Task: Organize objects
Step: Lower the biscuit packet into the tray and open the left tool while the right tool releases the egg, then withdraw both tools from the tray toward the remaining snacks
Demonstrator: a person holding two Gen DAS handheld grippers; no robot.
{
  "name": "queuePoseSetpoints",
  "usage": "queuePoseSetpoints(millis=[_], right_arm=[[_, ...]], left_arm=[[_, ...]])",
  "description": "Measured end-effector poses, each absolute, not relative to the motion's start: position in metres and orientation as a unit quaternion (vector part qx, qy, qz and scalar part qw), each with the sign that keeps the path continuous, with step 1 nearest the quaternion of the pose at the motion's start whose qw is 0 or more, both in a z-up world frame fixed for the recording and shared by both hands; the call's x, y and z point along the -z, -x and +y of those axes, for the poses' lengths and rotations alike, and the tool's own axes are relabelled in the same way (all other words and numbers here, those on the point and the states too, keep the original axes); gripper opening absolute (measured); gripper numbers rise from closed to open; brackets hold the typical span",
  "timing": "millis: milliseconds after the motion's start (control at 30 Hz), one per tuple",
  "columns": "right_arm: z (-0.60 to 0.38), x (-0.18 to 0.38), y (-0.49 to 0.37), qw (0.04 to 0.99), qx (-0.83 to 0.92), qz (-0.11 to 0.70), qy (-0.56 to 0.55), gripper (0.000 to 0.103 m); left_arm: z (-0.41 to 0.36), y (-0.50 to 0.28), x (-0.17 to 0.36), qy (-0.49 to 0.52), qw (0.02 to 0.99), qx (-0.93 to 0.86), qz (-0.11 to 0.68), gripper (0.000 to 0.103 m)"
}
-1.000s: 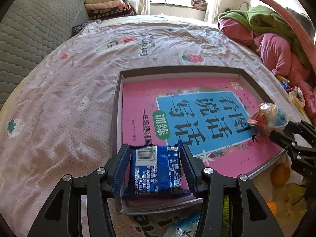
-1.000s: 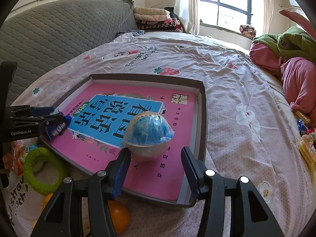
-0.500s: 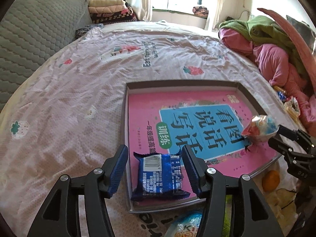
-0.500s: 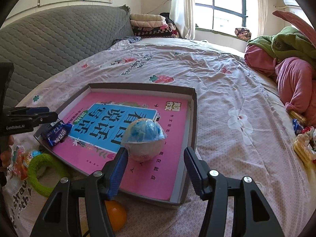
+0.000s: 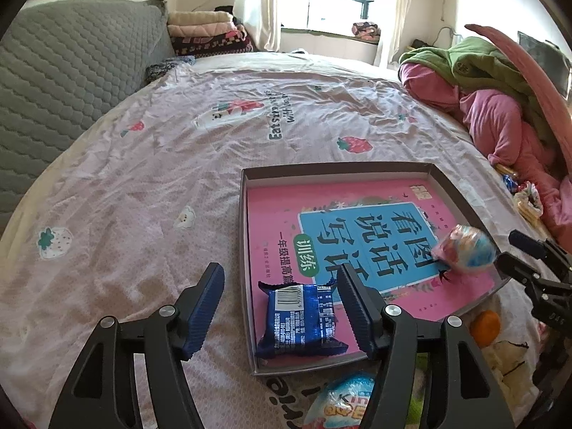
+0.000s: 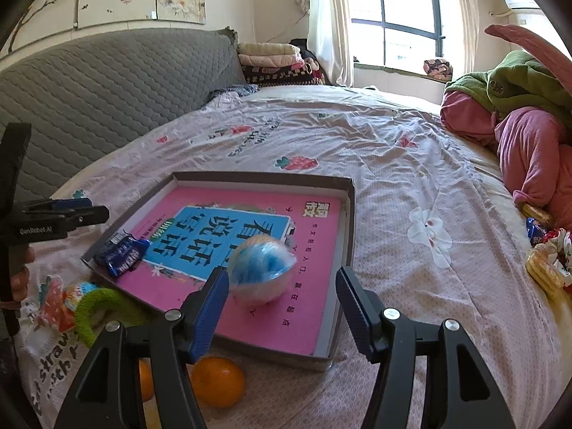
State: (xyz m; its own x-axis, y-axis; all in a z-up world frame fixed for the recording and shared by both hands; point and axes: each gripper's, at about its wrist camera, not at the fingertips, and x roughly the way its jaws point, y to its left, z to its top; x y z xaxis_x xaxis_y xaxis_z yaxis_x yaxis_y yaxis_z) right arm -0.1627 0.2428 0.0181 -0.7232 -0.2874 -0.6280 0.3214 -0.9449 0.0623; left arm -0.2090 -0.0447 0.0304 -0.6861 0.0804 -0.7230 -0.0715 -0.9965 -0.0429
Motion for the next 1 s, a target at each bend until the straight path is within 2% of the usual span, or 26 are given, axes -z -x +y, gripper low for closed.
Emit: queuePoseSetpoints(millis=[1000], right_arm=[[0.247, -0.041, 0.128, 0.169, 0.941, 0.010, -0.292, 0.063]], left_arm=[[-0.019, 0.159, -0.047, 0.368, 0.049, -0.928, 0.016, 0.068]])
